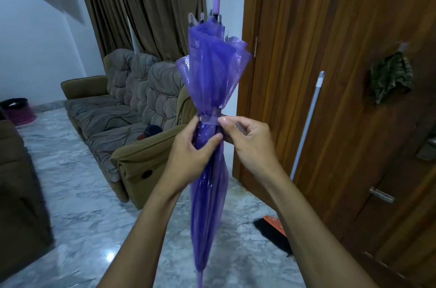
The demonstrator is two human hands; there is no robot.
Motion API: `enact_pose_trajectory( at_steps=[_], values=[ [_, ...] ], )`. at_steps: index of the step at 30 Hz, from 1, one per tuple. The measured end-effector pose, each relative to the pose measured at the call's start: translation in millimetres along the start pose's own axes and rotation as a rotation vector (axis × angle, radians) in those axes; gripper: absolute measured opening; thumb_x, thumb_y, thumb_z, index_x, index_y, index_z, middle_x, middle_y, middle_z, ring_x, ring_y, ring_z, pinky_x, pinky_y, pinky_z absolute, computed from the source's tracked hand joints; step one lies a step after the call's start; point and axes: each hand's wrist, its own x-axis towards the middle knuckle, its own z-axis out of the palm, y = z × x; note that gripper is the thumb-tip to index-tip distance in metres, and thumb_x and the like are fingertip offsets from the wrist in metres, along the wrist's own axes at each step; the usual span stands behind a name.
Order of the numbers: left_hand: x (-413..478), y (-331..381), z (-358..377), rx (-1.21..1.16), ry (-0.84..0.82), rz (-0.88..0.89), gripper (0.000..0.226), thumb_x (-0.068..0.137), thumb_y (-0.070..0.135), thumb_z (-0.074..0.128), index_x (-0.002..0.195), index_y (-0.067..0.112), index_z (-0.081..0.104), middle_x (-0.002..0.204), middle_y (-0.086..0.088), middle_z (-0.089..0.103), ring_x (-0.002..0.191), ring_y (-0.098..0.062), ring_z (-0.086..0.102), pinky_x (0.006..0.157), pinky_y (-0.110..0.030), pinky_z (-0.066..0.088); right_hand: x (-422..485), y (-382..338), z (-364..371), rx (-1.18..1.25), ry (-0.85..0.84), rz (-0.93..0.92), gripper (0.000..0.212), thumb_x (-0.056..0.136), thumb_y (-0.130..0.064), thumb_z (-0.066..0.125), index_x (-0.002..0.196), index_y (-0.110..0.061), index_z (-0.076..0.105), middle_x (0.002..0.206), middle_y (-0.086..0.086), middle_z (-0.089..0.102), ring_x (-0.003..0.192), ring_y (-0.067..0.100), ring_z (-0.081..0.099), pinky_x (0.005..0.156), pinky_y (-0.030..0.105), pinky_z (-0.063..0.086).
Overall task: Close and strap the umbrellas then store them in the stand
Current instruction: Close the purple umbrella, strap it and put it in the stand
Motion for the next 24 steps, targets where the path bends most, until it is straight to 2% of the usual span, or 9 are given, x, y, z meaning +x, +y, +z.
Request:
enact_pose_trajectory(
  at_steps=[2, 6, 9, 12, 14, 16, 18, 20, 24],
  values=[
    [3.1, -2.6, -6.2, -0.046, 0.006, -0.021, 0.051, 0.090, 0.014, 0.067, 0.138, 0.012, 0.051, 0.116, 0.004, 0.070, 0.103, -0.006, 0.068, 0.084, -0.020, 0.054, 1.6, -1.1, -2.5, 0.127, -0.064, 0.053, 0.019, 0.096, -0.011, 0.061, 0.109, -0.003, 0.072, 0.095, 0.003, 0.078, 0.090, 0.016, 0.074, 0.084, 0.032, 0.060],
    [4.2, -4.0, -15.0, -0.313, -0.061, -0.109, 0.052, 0.086, 0.017, 0.069, 0.135, 0.010, 0.054, 0.119, -0.004, 0.070, 0.104, -0.012, 0.067, 0.082, -0.019, 0.052, 1.5, -5.3, -5.4, 0.502, -0.141, 0.310, 0.020, 0.095, -0.007, 0.058, 0.110, 0.003, 0.067, 0.083, 0.006, 0.077, 0.073, 0.007, 0.073, 0.068, 0.018, 0.060],
    [0.3, -5.2, -15.8, -0.516, -0.135, -0.152, 0.040, 0.087, 0.010, 0.060, 0.127, 0.011, 0.059, 0.109, -0.005, 0.072, 0.093, -0.014, 0.069, 0.078, -0.024, 0.055, 4.4, -4.9, -5.8, 0.399, -0.123, 0.300, 0.017, 0.088, -0.012, 0.067, 0.101, -0.003, 0.072, 0.078, 0.004, 0.076, 0.063, 0.004, 0.069, 0.064, 0.018, 0.057],
    [-6.2, -8.0, -15.9, -0.670, -0.212, -0.214, 0.042, 0.089, 0.009, 0.058, 0.131, 0.008, 0.056, 0.108, -0.011, 0.070, 0.090, -0.019, 0.069, 0.082, -0.030, 0.057, 4.0, -4.8, -5.0, 0.272, -0.113, 0.248, 0.028, 0.078, -0.023, 0.076, 0.097, -0.003, 0.075, 0.091, 0.009, 0.077, 0.078, 0.014, 0.070, 0.074, 0.026, 0.058],
    [-7.6, -9.4, -15.9, -0.725, -0.237, -0.244, 0.043, 0.090, 0.010, 0.059, 0.132, 0.008, 0.054, 0.111, -0.013, 0.068, 0.093, -0.020, 0.068, 0.085, -0.032, 0.057, -0.2, -6.1, -3.3, 0.292, -0.140, 0.285, 0.031, 0.076, -0.027, 0.077, 0.098, -0.004, 0.074, 0.091, 0.011, 0.076, 0.077, 0.016, 0.070, 0.069, 0.027, 0.058],
    [-5.5, -12.7, -18.6, -0.712, -0.229, -0.254, 0.050, 0.087, 0.015, 0.068, 0.135, 0.009, 0.052, 0.118, -0.014, 0.066, 0.102, -0.022, 0.067, 0.088, -0.033, 0.056, -5.5, -8.0, 0.4, 0.311, -0.121, 0.281, 0.023, 0.081, -0.022, 0.076, 0.095, -0.005, 0.072, 0.088, 0.011, 0.075, 0.076, 0.017, 0.071, 0.068, 0.027, 0.058],
    [-1.0, -12.4, -21.3, -0.633, -0.189, -0.237, 0.058, 0.082, 0.021, 0.075, 0.134, 0.010, 0.053, 0.122, -0.010, 0.067, 0.109, -0.020, 0.066, 0.087, -0.030, 0.055, -9.5, -8.7, 4.0, 0.254, -0.037, 0.226, 0.014, 0.083, -0.019, 0.077, 0.090, -0.007, 0.073, 0.092, 0.011, 0.076, 0.085, 0.021, 0.073, 0.080, 0.035, 0.060],
    [1.8, -11.5, -21.9, -0.506, -0.108, -0.184, 0.047, 0.084, 0.017, 0.073, 0.128, 0.013, 0.056, 0.119, -0.004, 0.069, 0.109, -0.015, 0.065, 0.088, -0.031, 0.054, -11.6, -9.1, 8.0, 0.155, 0.048, 0.157, 0.007, 0.080, -0.021, 0.081, 0.080, -0.016, 0.076, 0.094, 0.006, 0.077, 0.093, 0.020, 0.073, 0.089, 0.042, 0.059],
    [0.1, -6.9, -20.2, -0.373, -0.069, -0.118, 0.037, 0.091, 0.018, 0.062, 0.128, 0.014, 0.056, 0.119, 0.000, 0.068, 0.114, -0.014, 0.062, 0.097, -0.036, 0.050, -16.4, -15.8, 16.5, 0.152, 0.211, 0.064, 0.019, 0.069, -0.018, 0.089, 0.069, -0.013, 0.071, 0.088, 0.003, 0.078, 0.091, 0.017, 0.075, 0.090, 0.044, 0.058]
  ],
)
